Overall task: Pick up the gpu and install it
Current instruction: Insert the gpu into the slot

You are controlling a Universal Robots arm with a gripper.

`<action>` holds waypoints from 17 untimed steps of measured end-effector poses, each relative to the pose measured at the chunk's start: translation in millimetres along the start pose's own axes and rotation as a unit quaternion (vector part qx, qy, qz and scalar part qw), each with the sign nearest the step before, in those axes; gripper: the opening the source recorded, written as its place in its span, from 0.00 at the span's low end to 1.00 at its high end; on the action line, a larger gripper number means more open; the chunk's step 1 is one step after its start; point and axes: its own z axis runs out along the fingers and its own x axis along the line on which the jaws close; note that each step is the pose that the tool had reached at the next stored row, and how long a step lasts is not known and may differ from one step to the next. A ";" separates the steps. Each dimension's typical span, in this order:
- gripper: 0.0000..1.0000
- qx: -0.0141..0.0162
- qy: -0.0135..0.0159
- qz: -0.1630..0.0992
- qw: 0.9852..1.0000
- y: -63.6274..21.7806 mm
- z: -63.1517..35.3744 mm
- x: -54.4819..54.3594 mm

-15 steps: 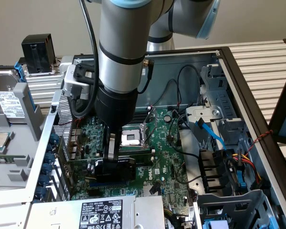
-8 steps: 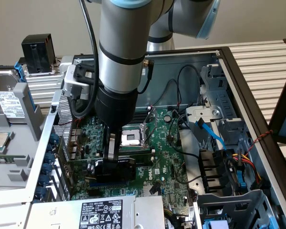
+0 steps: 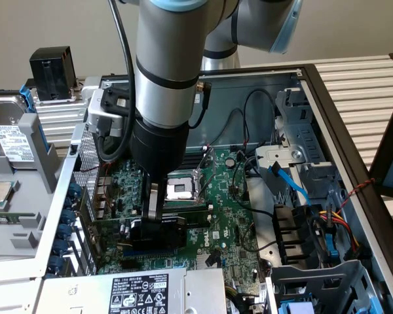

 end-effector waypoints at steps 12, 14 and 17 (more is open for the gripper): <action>0.26 0.000 0.000 0.000 1.000 0.3 0.0 0.1; 0.26 0.000 0.000 0.000 1.000 0.3 0.0 0.1; 0.26 0.000 0.000 0.000 1.000 0.3 0.0 0.1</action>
